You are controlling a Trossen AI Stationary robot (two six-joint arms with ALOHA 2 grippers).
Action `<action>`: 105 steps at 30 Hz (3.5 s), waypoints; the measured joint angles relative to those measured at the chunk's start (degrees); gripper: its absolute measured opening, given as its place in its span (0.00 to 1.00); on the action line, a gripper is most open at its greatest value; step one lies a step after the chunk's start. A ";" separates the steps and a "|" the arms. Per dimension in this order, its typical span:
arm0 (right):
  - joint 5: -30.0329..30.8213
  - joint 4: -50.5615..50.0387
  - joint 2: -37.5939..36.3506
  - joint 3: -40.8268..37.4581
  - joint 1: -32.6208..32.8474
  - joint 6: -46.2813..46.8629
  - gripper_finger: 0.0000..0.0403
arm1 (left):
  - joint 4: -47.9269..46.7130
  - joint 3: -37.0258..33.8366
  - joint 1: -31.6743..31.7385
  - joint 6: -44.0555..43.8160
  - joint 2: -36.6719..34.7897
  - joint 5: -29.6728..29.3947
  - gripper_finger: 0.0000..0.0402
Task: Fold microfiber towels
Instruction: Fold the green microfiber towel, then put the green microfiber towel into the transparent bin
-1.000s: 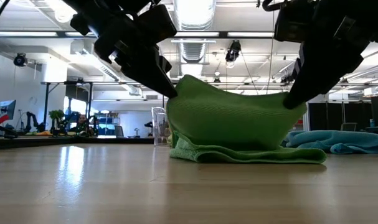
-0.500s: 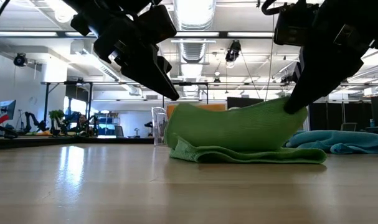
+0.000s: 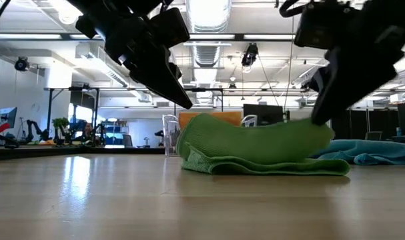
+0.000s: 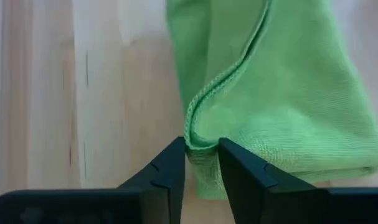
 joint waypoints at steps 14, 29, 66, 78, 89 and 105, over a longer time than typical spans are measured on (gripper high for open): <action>-1.08 -2.16 1.28 2.72 0.52 -2.07 0.27 | 0.76 0.22 0.28 -0.04 4.67 -0.70 0.37; -2.57 -13.29 0.92 6.71 1.17 2.75 0.22 | -0.24 1.06 0.63 -3.51 4.00 3.73 0.38; -9.63 -10.74 -31.90 -14.25 -23.55 11.36 0.38 | -11.57 1.09 16.91 -29.15 -0.04 8.86 0.64; -19.29 10.99 -25.17 -21.59 -29.47 12.35 0.40 | -4.02 0.07 15.54 -34.59 3.78 15.38 0.64; -19.64 13.78 -17.63 -21.44 -29.43 17.66 0.45 | -1.19 -0.02 15.52 -42.08 9.33 17.82 0.64; -20.43 21.10 -7.21 -21.45 -29.43 20.33 0.46 | 8.68 0.11 14.93 -42.03 14.68 20.50 0.64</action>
